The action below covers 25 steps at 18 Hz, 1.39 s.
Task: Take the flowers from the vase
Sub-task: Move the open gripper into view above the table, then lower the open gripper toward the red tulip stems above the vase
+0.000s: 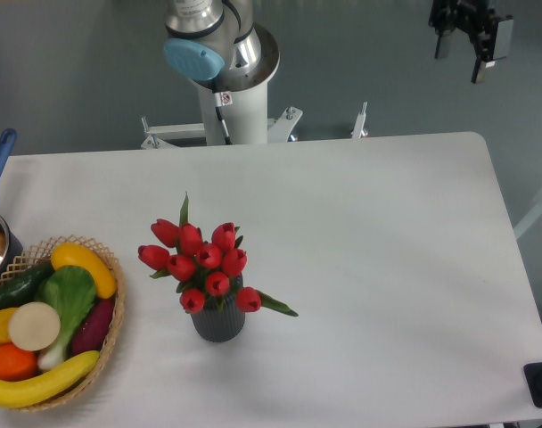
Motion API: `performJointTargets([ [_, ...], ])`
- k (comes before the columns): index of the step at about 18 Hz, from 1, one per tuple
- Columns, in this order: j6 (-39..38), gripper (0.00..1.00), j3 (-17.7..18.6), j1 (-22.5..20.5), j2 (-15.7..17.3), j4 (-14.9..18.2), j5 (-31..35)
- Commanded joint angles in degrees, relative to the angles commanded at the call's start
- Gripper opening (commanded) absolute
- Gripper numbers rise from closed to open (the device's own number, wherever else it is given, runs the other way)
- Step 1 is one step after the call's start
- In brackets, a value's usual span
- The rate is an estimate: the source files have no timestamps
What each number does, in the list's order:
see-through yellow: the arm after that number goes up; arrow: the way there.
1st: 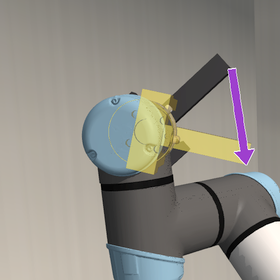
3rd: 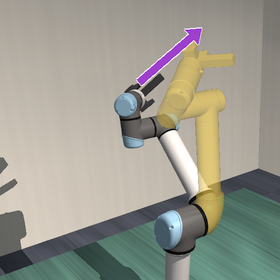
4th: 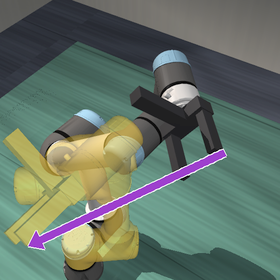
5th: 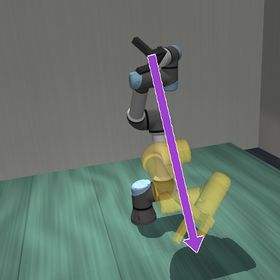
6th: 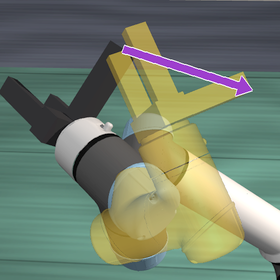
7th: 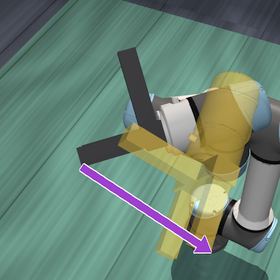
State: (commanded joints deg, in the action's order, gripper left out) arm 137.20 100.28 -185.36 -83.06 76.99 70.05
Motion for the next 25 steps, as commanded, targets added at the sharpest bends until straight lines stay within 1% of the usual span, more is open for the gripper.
performJointTargets([
  [2, -0.1, 1.00, 0.1, 0.2, 0.2, 0.0, 0.1],
  [4, -1.3, 1.00, 0.7, 0.5, 1.3, 0.0, 0.1],
  [5, -3.9, 1.00, 1.4, 0.6, 1.4, 0.1, -0.3],
  [8, -18.1, 1.00, 3.2, 2.3, 1.5, 0.0, -8.2],
  [9, -22.2, 1.00, 4.4, 2.5, 2.1, -0.2, -10.6],
  [10, -25.5, 1.00, 5.3, 3.2, 2.7, -0.3, -12.5],
  [11, -28.1, 1.00, 6.0, 3.7, 3.0, -1.0, -13.8],
  [14, -34.3, 1.00, 8.6, 7.5, 2.6, -5.6, -15.5],
  [16, -40.4, 1.00, 10.4, 10.5, 1.9, -8.6, -17.0],
  [18, -44.9, 1.00, 12.9, 14.0, 0.5, -13.5, -21.2],
  [20, -47.1, 1.00, 15.0, 16.7, -1.0, -16.9, -25.5],
  [22, -47.2, 1.00, 16.7, 18.1, -2.0, -17.8, -27.1],
  [24, -47.2, 1.00, 16.9, 19.8, -3.6, -19.1, -28.6],
  [25, -47.3, 1.00, 17.1, 21.9, -4.9, -20.8, -30.2],
])
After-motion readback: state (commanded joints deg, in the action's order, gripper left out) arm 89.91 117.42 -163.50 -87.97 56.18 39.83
